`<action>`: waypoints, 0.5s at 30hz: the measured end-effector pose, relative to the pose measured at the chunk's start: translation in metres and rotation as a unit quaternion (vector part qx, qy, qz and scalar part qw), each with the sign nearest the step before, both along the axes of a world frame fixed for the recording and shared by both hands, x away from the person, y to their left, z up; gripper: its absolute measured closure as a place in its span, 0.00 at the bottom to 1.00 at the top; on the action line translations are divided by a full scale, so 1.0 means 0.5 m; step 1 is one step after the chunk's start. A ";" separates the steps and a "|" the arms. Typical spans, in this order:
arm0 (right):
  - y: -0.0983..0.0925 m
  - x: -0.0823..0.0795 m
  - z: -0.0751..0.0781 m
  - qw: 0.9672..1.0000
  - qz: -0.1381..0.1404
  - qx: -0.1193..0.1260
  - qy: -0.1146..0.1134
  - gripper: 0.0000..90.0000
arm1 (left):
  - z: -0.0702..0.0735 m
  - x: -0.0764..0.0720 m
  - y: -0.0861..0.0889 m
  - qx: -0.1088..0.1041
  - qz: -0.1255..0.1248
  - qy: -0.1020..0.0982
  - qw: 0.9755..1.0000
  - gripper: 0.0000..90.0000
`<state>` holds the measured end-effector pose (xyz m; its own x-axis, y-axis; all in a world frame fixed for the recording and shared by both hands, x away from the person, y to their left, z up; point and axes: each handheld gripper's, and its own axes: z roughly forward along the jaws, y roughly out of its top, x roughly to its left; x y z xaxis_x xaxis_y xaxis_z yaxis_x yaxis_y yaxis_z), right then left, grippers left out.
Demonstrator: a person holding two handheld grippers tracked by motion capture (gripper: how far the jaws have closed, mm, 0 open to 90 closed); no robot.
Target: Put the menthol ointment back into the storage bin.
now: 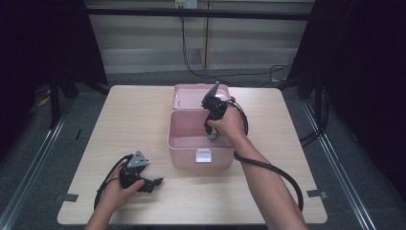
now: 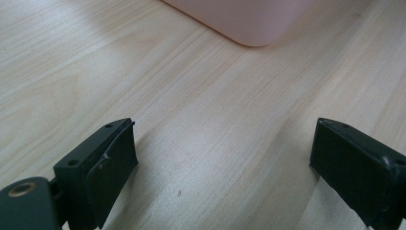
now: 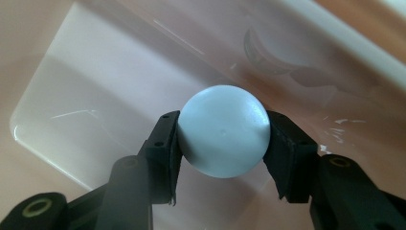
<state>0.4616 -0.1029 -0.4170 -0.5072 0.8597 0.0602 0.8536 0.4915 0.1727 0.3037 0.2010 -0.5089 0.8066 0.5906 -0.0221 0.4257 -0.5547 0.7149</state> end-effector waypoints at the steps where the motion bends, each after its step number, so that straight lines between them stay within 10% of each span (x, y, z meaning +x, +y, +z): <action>1: 0.000 0.001 -0.001 1.000 -0.001 0.001 -0.001 0.56 | 0.000 0.000 0.000 0.000 0.000 0.000 1.000 0.09; 15: 0.007 0.005 -0.015 1.000 -0.008 -0.003 0.003 0.56 | 0.000 0.000 0.000 0.000 0.000 0.000 1.000 0.09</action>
